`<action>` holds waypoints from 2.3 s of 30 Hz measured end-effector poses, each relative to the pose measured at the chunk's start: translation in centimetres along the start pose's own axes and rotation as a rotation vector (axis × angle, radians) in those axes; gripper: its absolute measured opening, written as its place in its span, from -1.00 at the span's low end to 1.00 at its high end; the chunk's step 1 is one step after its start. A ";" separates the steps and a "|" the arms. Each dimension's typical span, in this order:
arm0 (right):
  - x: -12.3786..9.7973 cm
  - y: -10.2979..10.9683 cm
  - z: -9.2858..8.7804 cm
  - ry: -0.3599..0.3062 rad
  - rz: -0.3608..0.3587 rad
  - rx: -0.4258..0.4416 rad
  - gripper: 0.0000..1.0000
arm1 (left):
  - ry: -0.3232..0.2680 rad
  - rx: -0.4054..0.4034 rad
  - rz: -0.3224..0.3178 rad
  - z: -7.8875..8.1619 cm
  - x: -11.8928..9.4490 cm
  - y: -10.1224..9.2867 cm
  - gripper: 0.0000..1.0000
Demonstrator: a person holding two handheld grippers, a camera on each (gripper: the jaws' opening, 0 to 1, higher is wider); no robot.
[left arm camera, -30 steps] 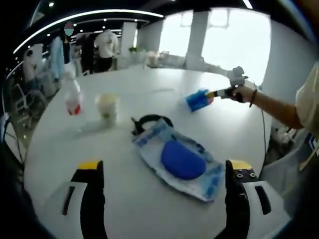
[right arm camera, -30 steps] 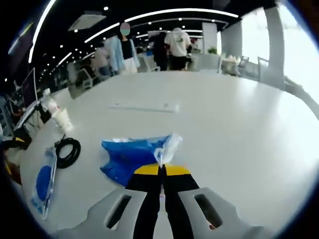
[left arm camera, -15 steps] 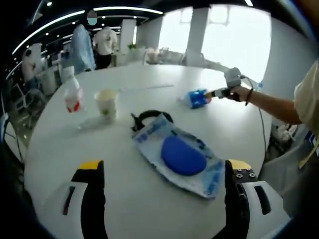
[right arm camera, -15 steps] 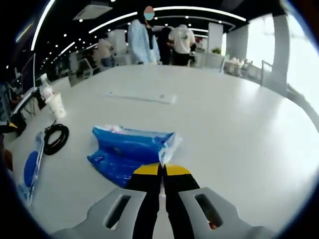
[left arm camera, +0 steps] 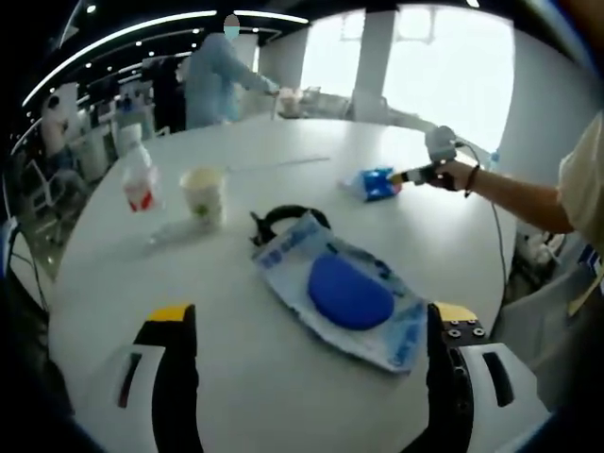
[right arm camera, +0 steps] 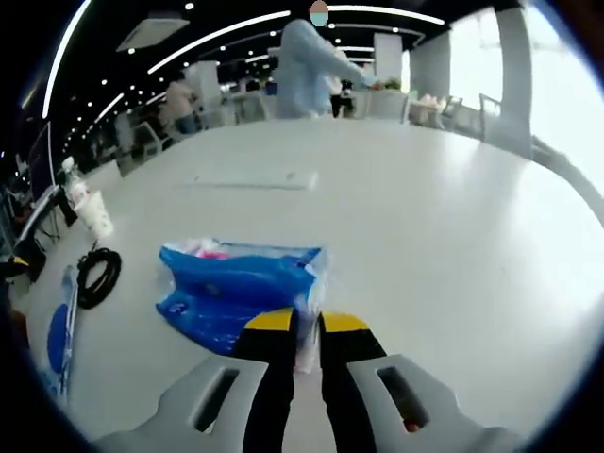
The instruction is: Arrange the tabletop items into an orderly group along one side of the table until the central work area is clear of visible clutter.
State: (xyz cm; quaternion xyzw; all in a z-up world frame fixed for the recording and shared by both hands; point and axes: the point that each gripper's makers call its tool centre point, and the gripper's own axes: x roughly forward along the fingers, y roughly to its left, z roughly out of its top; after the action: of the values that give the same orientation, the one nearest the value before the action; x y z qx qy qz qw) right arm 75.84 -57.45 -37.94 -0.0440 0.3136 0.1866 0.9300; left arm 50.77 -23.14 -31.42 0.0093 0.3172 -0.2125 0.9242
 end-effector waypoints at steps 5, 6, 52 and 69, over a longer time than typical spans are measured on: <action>-0.5 -0.2 0.8 -0.025 -0.015 0.020 -0.64 | 0.003 0.006 0.000 0.1 0.0 0.0 0.99; -0.6 -0.1 1.0 -0.034 -0.013 0.031 -0.59 | 0.002 0.005 -0.001 0.1 0.0 -0.1 0.99; -5.6 16.8 7.0 -0.110 0.251 -0.069 0.72 | -0.067 0.026 -0.045 2.7 -1.2 -1.6 0.99; -0.5 23.7 5.3 -0.028 0.356 -0.113 0.56 | -0.068 0.025 -0.033 2.7 -1.6 -1.1 0.99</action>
State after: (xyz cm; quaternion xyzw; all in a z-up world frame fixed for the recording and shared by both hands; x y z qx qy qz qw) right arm 69.54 -34.58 -32.57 -0.0374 0.2925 0.3661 0.8826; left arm 50.81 -23.91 -28.18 0.0083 0.2832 -0.2320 0.9306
